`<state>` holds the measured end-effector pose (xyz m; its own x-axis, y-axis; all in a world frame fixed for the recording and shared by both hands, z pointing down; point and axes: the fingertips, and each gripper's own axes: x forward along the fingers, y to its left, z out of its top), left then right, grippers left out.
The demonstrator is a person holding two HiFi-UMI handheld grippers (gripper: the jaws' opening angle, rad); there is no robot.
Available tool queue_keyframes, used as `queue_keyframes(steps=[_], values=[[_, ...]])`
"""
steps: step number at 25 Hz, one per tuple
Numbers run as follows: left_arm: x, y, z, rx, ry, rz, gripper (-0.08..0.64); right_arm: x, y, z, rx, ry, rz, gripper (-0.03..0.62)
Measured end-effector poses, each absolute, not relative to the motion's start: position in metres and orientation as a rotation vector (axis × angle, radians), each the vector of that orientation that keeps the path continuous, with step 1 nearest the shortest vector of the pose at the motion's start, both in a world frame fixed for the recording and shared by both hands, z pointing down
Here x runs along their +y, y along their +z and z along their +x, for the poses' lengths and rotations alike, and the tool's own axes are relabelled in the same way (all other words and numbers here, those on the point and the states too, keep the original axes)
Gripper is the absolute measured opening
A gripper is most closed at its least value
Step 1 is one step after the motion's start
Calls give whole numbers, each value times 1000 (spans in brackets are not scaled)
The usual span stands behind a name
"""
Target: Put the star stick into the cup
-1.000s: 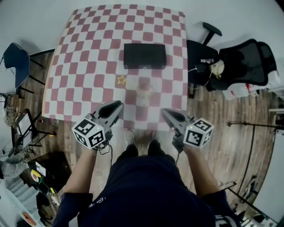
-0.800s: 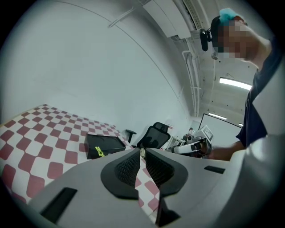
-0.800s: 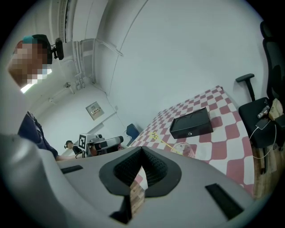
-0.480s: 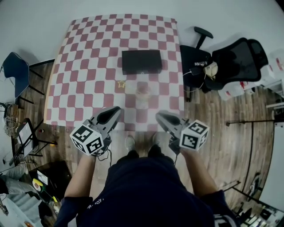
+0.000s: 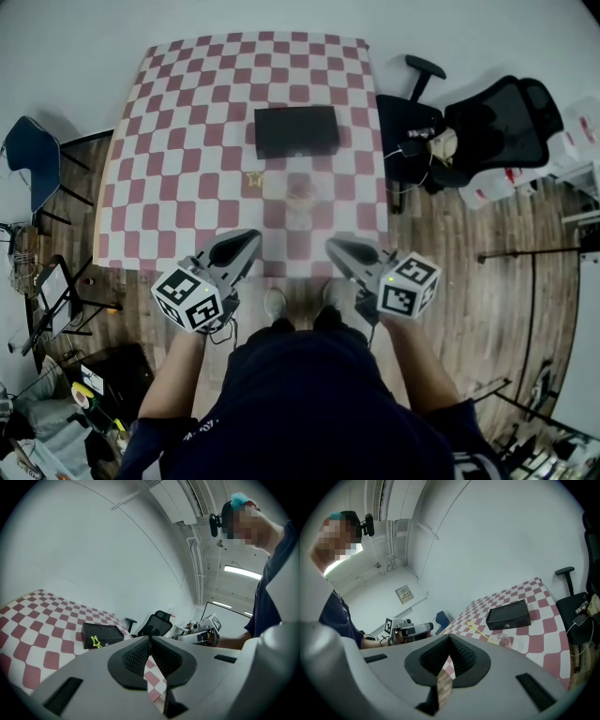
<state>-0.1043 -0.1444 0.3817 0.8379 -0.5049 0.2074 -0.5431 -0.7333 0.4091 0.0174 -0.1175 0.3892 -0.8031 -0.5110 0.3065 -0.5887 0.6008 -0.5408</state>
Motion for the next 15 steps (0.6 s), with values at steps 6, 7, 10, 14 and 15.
queue_keyframes(steps=[6,7,10,14,15], values=[[-138,386,-85,-723,133,2553,44,-120,389,21,-2706,978,913,14],[-138,386,-82,-716,136,2556,44,-121,388,22,-2708,979,911,15],[-138,385,-74,-697,144,2568,43,-122,389,24,-2706,975,904,15],[-138,385,-67,-687,150,2574,43,-121,392,27,-2698,967,888,15],[-139,385,-65,-687,149,2573,41,-121,393,28,-2697,968,886,15]])
